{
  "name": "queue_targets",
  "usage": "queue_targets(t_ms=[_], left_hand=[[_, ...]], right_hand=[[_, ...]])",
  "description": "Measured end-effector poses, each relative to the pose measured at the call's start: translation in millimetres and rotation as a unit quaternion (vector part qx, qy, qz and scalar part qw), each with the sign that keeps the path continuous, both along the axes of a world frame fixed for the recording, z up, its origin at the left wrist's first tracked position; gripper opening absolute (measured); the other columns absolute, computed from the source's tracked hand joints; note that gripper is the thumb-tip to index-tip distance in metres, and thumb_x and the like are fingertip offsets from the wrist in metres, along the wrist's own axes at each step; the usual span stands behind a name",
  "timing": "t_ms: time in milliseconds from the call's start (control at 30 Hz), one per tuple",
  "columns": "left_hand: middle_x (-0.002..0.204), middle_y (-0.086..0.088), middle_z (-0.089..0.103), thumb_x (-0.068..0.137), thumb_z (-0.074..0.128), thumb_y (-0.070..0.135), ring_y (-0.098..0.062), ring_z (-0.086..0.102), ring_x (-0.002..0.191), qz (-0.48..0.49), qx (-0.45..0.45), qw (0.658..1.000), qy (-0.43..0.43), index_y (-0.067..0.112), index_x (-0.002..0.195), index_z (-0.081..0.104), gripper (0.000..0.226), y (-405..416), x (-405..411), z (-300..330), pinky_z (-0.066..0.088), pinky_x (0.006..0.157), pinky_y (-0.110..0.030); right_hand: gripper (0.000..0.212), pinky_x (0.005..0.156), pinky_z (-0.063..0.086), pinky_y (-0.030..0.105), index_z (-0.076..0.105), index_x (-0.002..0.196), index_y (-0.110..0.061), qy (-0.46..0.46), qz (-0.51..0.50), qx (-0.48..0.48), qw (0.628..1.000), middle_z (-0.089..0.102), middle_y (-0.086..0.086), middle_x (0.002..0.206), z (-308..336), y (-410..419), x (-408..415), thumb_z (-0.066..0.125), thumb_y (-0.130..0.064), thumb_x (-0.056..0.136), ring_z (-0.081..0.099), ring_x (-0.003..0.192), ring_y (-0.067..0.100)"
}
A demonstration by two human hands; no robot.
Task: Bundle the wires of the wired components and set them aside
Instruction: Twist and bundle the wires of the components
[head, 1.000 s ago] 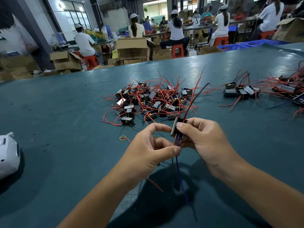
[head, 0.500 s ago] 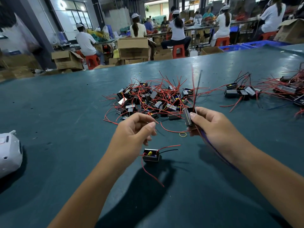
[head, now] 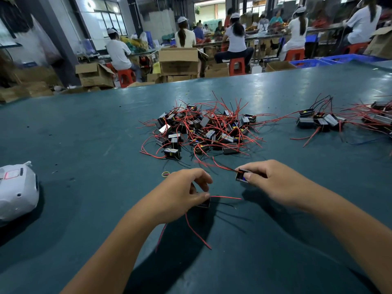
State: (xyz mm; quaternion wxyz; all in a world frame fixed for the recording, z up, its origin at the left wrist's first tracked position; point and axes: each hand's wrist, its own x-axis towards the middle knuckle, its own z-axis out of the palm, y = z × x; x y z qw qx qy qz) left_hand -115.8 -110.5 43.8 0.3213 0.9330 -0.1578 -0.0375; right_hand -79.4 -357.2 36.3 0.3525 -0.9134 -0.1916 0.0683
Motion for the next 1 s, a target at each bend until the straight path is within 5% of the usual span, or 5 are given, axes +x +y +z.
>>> queue_targets(t_ms=[133,567,900,1000], left_hand=[[0.099,0.017,0.067,0.092,0.071,0.022,-0.003,0.05,0.067,-0.005,0.03,0.999,0.011,0.029,0.113,0.063,0.024,4.6,1.4,-1.1,0.043,0.063,-0.018],[0.092,0.016,0.066,0.09,0.072,0.035,0.011,0.05,0.068,0.028,0.099,0.995,-0.001,0.03,0.112,0.061,0.025,22.2,10.2,-1.3,0.035,0.057,-0.013],[0.09,0.015,0.067,0.09,0.074,0.027,0.007,0.051,0.063,0.026,0.071,0.997,-0.004,0.026,0.107,0.065,0.019,27.2,11.4,-0.3,0.037,0.057,-0.01],[0.087,0.012,0.067,0.09,0.072,0.02,0.001,0.051,0.063,0.049,0.03,0.998,-0.037,0.028,0.099,0.067,0.013,32.0,11.7,5.1,0.039,0.06,-0.012]], right_hand=[[0.016,0.057,0.047,0.037,0.07,0.085,-0.027,0.063,0.007,0.025,0.998,0.061,-0.004,0.065,-4.1,-4.6,4.2,0.059,-0.033,0.095,0.053,0.051,0.013],[0.008,0.052,0.045,0.023,0.072,0.088,-0.012,0.131,0.047,0.161,0.977,0.065,0.003,0.065,-4.8,-4.3,6.2,0.069,-0.02,0.09,0.055,0.053,0.013],[0.006,0.059,0.043,0.012,0.075,0.085,-0.033,0.028,0.032,-0.068,0.997,0.068,-0.022,0.068,-2.5,-17.3,11.3,0.071,-0.037,0.088,0.057,0.06,-0.006],[0.01,0.071,0.048,0.019,0.071,0.094,-0.033,-0.017,0.014,-0.108,0.994,0.069,-0.017,0.078,-3.3,-15.6,12.1,0.072,-0.038,0.086,0.061,0.073,-0.003]])
